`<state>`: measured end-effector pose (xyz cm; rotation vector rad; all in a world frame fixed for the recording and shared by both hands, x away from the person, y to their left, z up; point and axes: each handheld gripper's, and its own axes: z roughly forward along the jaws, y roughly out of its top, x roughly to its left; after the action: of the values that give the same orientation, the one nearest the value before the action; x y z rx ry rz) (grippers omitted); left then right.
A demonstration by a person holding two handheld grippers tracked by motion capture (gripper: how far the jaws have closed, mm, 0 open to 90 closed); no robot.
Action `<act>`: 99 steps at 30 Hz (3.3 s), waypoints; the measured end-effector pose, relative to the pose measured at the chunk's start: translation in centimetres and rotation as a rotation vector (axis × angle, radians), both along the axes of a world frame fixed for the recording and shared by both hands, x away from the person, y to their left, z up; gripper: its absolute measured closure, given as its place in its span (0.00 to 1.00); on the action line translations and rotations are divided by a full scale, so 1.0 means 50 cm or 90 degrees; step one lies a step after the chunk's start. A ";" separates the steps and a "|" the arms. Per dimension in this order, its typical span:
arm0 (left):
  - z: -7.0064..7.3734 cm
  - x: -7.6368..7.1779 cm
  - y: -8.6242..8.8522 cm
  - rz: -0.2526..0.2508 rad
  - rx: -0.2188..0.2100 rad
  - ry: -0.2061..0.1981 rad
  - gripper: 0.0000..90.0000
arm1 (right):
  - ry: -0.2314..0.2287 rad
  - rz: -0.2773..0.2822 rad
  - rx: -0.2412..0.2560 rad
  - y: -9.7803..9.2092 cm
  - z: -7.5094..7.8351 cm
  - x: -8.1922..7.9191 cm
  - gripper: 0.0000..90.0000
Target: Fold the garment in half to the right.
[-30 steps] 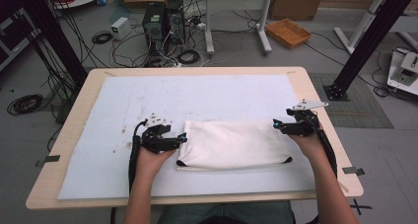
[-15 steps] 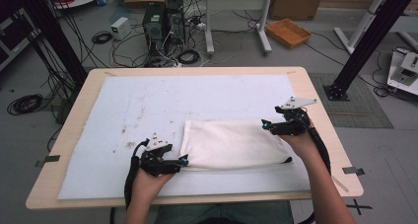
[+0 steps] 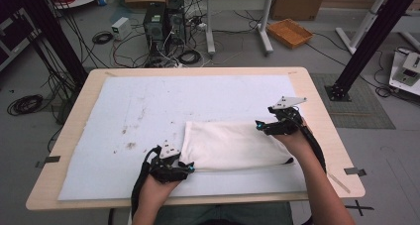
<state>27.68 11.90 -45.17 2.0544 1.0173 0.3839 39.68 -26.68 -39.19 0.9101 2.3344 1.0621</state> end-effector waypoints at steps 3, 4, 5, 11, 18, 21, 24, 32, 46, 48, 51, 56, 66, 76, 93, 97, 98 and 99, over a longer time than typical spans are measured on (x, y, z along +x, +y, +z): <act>0.004 -0.006 0.001 -0.008 0.014 0.003 0.45 | -0.001 -0.003 0.004 -0.005 -0.001 -0.005 0.29; 0.006 -0.008 0.001 -0.011 0.019 0.003 0.47 | -0.002 -0.002 0.005 -0.008 -0.001 -0.006 0.29; 0.007 -0.010 0.000 -0.016 0.022 0.004 0.49 | -0.004 -0.001 0.007 -0.010 -0.001 -0.008 0.29; 0.009 -0.016 -0.005 -0.044 0.019 0.006 0.71 | -0.001 -0.001 0.016 -0.014 0.002 -0.007 0.29; -0.001 -0.011 0.006 -0.043 -0.028 0.010 0.81 | 0.000 0.017 0.019 0.011 0.008 -0.001 0.29; -0.008 -0.005 0.020 -0.035 -0.074 0.028 0.86 | 0.000 0.032 0.019 0.030 0.009 0.004 0.29; -0.007 -0.004 0.020 -0.036 -0.076 0.030 0.87 | 0.009 0.052 0.024 0.054 0.011 0.011 0.29; -0.003 0.000 0.025 -0.060 -0.126 0.033 0.89 | 0.035 0.105 0.025 0.132 0.021 0.045 0.29; -0.008 0.008 0.020 -0.052 -0.111 0.058 0.89 | 0.106 0.185 0.045 0.299 -0.014 0.085 0.29; -0.008 0.008 0.020 -0.052 -0.108 0.057 0.89 | 0.118 0.192 0.028 0.323 -0.024 0.093 0.29; -0.009 0.011 0.021 -0.052 -0.112 0.062 0.89 | 0.135 0.204 0.018 0.357 -0.036 0.104 0.33; -0.010 0.011 0.022 -0.050 -0.116 0.067 0.89 | 0.176 0.217 -0.001 0.415 -0.070 0.117 0.44; -0.008 0.005 0.018 -0.045 -0.105 0.053 0.90 | 0.170 0.262 -0.061 0.462 -0.085 0.114 0.94; 0.009 -0.003 0.031 -0.053 -0.147 0.031 0.90 | 0.147 0.261 -0.046 0.465 -0.072 0.102 0.98; 0.068 0.003 -0.003 -0.126 -0.202 -0.003 0.90 | 0.084 0.263 0.024 0.404 0.006 0.076 0.98; 0.085 0.018 -0.023 -0.150 -0.205 -0.005 0.90 | 0.074 0.251 0.037 0.375 0.015 0.076 0.98; 0.089 0.021 -0.030 -0.157 -0.200 -0.005 0.90 | 0.071 0.248 0.039 0.365 0.018 0.075 0.98; 0.093 0.024 -0.038 -0.161 -0.197 -0.005 0.90 | 0.069 0.243 0.042 0.357 0.021 0.074 0.98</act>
<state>28.90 10.01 -40.54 1.8676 0.7463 0.0963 43.38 -8.85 -38.14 0.5668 2.6456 1.2699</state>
